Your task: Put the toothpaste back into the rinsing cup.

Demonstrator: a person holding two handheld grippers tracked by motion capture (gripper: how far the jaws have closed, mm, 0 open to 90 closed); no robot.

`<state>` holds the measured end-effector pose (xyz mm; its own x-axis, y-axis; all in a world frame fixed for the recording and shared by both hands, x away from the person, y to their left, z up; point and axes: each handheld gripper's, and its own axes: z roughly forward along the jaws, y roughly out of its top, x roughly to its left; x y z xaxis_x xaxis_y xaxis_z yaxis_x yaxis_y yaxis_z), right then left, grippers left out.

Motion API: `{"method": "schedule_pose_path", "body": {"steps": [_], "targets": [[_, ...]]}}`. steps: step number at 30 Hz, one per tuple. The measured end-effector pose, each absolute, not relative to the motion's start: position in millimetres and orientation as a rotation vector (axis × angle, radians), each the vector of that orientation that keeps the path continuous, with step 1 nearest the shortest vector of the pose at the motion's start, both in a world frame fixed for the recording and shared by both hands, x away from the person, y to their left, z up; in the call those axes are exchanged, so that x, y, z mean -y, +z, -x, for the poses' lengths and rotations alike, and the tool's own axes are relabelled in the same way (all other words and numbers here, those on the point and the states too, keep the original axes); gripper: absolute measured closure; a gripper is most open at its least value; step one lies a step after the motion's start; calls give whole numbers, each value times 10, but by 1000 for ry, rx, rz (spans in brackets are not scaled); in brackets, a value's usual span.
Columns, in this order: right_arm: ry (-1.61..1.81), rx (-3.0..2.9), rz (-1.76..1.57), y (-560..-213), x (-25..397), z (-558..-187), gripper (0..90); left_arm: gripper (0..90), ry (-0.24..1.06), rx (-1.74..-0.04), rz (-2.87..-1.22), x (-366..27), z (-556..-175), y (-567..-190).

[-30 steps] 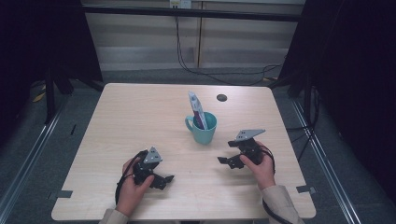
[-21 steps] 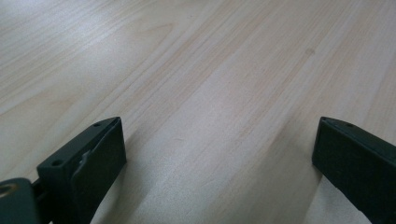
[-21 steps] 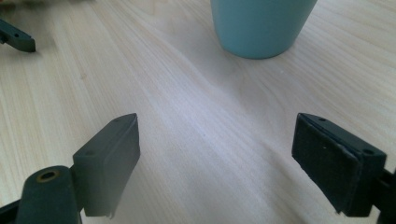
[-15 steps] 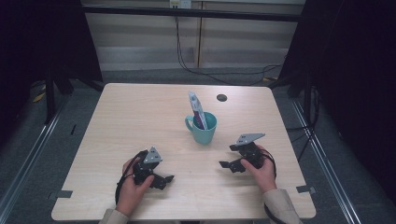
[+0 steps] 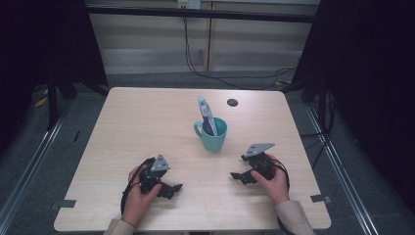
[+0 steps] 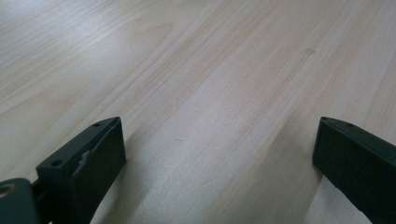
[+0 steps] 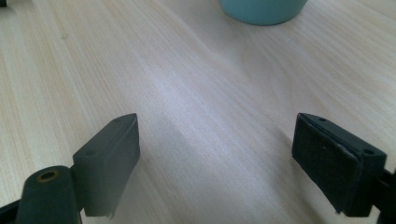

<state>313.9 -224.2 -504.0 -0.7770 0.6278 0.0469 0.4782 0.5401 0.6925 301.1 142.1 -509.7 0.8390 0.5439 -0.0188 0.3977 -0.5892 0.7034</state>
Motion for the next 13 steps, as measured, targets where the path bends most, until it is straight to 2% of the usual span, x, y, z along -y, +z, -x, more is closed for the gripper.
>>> {"method": "schedule_pose_path", "body": {"steps": [13], "targets": [[1059, -2563, -915, -5081, 2239, -3115, 144, 19, 251, -681, -2278, -1419, -3010, -5097]]}}
